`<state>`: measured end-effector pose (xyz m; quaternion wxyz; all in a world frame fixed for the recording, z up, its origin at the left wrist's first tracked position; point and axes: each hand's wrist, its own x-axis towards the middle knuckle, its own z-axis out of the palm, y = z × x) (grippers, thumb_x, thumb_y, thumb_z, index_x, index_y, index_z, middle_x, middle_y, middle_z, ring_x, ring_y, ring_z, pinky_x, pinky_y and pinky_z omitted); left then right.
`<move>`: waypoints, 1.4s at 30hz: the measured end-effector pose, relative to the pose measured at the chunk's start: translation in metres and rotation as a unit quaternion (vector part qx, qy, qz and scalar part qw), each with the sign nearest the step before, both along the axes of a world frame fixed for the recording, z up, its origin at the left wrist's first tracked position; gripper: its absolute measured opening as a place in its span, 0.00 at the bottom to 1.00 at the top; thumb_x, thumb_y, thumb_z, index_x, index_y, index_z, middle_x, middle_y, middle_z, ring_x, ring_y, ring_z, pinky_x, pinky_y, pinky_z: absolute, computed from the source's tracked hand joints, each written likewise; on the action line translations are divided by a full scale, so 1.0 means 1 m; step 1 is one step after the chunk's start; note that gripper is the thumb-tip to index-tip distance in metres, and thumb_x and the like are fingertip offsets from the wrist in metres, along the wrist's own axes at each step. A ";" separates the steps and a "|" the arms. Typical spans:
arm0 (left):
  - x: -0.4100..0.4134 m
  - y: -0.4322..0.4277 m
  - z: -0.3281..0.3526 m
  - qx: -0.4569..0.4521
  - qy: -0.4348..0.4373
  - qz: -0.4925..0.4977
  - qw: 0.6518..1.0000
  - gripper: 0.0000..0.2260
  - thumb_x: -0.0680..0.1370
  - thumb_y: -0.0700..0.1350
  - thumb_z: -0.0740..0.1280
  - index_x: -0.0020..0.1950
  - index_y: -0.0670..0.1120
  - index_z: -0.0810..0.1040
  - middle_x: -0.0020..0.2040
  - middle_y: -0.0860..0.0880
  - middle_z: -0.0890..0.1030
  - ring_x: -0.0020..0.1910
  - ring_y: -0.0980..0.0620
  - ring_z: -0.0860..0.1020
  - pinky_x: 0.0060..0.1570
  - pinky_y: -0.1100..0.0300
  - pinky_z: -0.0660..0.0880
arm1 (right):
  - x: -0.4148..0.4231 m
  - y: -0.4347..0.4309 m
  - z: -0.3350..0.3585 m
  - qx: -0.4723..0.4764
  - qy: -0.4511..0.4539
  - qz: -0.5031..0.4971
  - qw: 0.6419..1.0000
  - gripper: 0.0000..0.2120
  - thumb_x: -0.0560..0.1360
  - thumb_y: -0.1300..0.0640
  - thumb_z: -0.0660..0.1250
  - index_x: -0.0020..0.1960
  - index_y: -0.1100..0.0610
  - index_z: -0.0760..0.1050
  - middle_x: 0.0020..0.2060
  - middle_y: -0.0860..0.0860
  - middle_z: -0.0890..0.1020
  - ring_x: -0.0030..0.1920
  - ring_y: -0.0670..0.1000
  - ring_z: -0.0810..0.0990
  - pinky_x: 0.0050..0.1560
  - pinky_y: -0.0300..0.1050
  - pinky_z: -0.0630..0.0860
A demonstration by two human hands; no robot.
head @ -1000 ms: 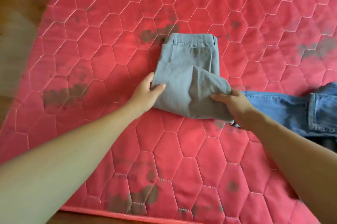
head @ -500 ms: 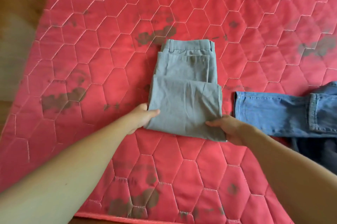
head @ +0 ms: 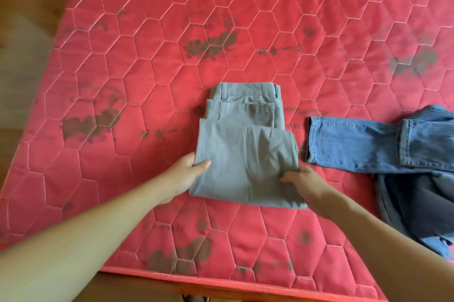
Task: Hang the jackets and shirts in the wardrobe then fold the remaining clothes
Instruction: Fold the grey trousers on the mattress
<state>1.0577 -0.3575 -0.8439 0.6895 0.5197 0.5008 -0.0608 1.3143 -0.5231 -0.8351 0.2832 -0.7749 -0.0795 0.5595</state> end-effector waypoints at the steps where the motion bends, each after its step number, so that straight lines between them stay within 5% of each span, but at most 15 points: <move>1: 0.006 0.013 0.009 0.021 -0.018 0.004 1.000 0.13 0.83 0.49 0.64 0.68 0.54 0.75 0.62 0.56 0.82 0.63 0.57 0.80 0.69 0.50 0.72 | 0.007 0.010 0.009 0.023 -0.006 -0.015 1.000 0.06 0.73 0.69 0.66 0.45 0.63 0.81 0.41 0.59 0.83 0.44 0.56 0.80 0.50 0.55 0.78; 5: 0.046 0.067 0.028 0.104 -0.026 0.029 0.994 0.14 0.82 0.50 0.65 0.67 0.52 0.74 0.62 0.54 0.82 0.62 0.55 0.80 0.68 0.50 0.73 | 0.042 0.061 0.033 0.078 -0.031 -0.054 0.995 0.08 0.74 0.69 0.66 0.50 0.61 0.79 0.44 0.60 0.83 0.42 0.58 0.82 0.48 0.56 0.81; 8: 0.067 0.085 0.008 0.129 0.040 0.038 0.990 0.32 0.79 0.52 0.68 0.80 0.55 0.58 0.73 0.48 0.72 0.69 0.50 0.73 0.72 0.47 0.68 | 0.053 0.086 0.016 0.059 -0.137 0.009 0.989 0.20 0.76 0.66 0.65 0.66 0.58 0.70 0.46 0.57 0.80 0.40 0.55 0.79 0.43 0.49 0.77; 12: 0.065 0.050 -0.023 0.195 0.165 -0.021 0.967 0.40 0.79 0.49 0.69 0.82 0.57 0.45 0.76 0.42 0.61 0.73 0.42 0.66 0.64 0.56 0.65 | 0.025 0.065 -0.015 -0.007 -0.285 0.189 0.940 0.38 0.75 0.57 0.66 0.79 0.44 0.52 0.68 0.61 0.64 0.65 0.64 0.69 0.62 0.60 0.74; 16: 0.059 0.020 -0.033 0.438 0.194 -0.107 0.871 0.37 0.78 0.48 0.69 0.83 0.51 0.53 0.78 0.35 0.54 0.77 0.34 0.56 0.73 0.44 0.62 | 0.000 0.052 -0.029 0.001 -0.413 0.338 0.846 0.41 0.78 0.46 0.66 0.82 0.44 0.45 0.81 0.55 0.40 0.80 0.60 0.40 0.74 0.69 0.58; 19: 0.068 0.026 -0.046 0.576 0.175 -0.206 0.772 0.36 0.78 0.51 0.67 0.82 0.50 0.55 0.81 0.35 0.50 0.80 0.34 0.52 0.74 0.38 0.61 | 0.001 0.076 -0.037 0.032 -0.502 0.387 0.773 0.37 0.79 0.41 0.61 0.82 0.47 0.49 0.81 0.56 0.39 0.80 0.61 0.36 0.75 0.74 0.47; 22: 0.075 0.022 -0.066 0.596 0.160 -0.283 0.734 0.32 0.80 0.57 0.62 0.82 0.53 0.56 0.82 0.39 0.49 0.81 0.39 0.50 0.75 0.36 0.57 | 0.001 0.087 -0.056 0.059 -0.528 0.471 0.704 0.35 0.80 0.37 0.55 0.82 0.50 0.52 0.82 0.57 0.43 0.81 0.61 0.40 0.75 0.74 0.43; 28: 0.064 0.023 -0.101 0.617 0.150 -0.313 0.706 0.32 0.80 0.61 0.58 0.82 0.55 0.55 0.82 0.39 0.47 0.82 0.41 0.46 0.76 0.37 0.53 | 0.009 0.075 -0.097 0.029 -0.473 0.494 0.729 0.35 0.79 0.28 0.40 0.79 0.39 0.30 0.79 0.47 0.29 0.77 0.53 0.26 0.75 0.73 0.41; 31: 0.069 0.024 -0.095 0.612 0.151 -0.311 0.711 0.32 0.80 0.61 0.58 0.82 0.54 0.55 0.82 0.38 0.48 0.82 0.40 0.46 0.76 0.38 0.54 | 0.007 0.080 -0.090 0.032 -0.482 0.500 0.719 0.36 0.79 0.28 0.40 0.81 0.41 0.34 0.80 0.49 0.32 0.79 0.54 0.29 0.75 0.73 0.42; 37: 0.043 0.007 -0.091 0.618 0.158 -0.329 0.696 0.33 0.79 0.61 0.57 0.82 0.54 0.53 0.81 0.35 0.47 0.81 0.36 0.46 0.75 0.33 0.55 | -0.012 0.032 -0.081 0.056 -0.520 0.470 0.711 0.41 0.79 0.31 0.48 0.81 0.58 0.56 0.81 0.61 0.48 0.81 0.63 0.46 0.74 0.75 0.48; 42: 0.041 0.013 -0.098 0.599 0.133 -0.323 0.721 0.34 0.79 0.61 0.58 0.82 0.52 0.53 0.81 0.33 0.45 0.81 0.35 0.45 0.75 0.37 0.57 | -0.010 0.022 -0.097 0.047 -0.492 0.475 0.728 0.43 0.79 0.29 0.47 0.83 0.57 0.50 0.81 0.62 0.44 0.80 0.65 0.41 0.74 0.74 0.51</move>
